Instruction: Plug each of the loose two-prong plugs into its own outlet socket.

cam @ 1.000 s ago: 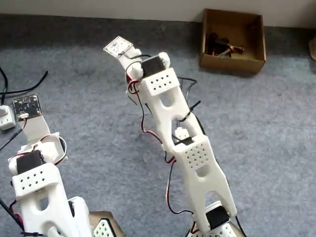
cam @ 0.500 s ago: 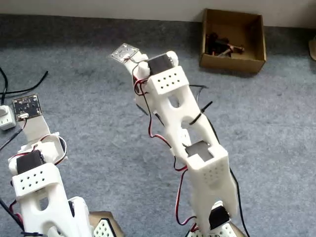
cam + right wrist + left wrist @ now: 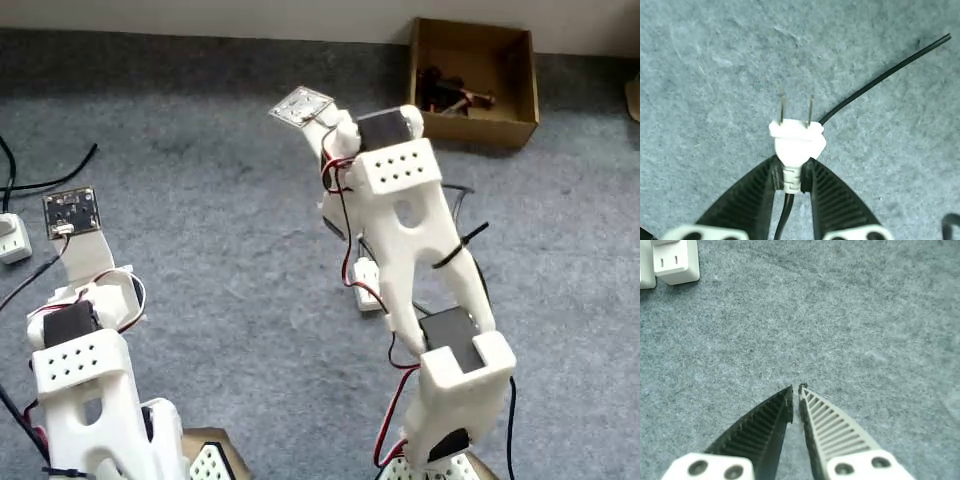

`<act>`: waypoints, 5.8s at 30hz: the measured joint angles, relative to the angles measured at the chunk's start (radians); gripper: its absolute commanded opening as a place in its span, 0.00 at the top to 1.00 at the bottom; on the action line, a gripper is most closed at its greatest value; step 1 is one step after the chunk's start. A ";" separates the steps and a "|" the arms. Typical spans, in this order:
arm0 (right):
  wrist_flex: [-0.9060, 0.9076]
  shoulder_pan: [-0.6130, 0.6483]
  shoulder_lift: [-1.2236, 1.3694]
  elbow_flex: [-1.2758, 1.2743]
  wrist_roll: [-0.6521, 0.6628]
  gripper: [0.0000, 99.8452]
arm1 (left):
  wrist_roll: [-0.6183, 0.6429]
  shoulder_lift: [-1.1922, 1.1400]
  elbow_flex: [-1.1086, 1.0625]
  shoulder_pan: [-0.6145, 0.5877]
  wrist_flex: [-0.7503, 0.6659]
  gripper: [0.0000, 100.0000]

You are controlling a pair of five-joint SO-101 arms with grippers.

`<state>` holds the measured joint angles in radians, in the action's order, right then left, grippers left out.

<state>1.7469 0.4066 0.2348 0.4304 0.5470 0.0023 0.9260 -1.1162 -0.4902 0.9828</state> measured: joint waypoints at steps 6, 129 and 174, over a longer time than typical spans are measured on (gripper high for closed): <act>-0.126 -0.003 -0.193 -0.242 0.006 0.99 | 0.000 0.000 0.000 0.005 0.000 0.96; -1.605 0.428 -1.080 -1.634 -0.293 0.99 | -0.153 0.878 -0.176 0.710 -0.109 0.99; -1.396 0.430 -1.301 -1.668 -0.290 0.99 | -0.169 0.885 -0.322 0.695 -0.132 0.99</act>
<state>0.3506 0.8362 -1.0664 -1.2375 0.2570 -0.1665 1.8113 -1.4385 0.2048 0.8508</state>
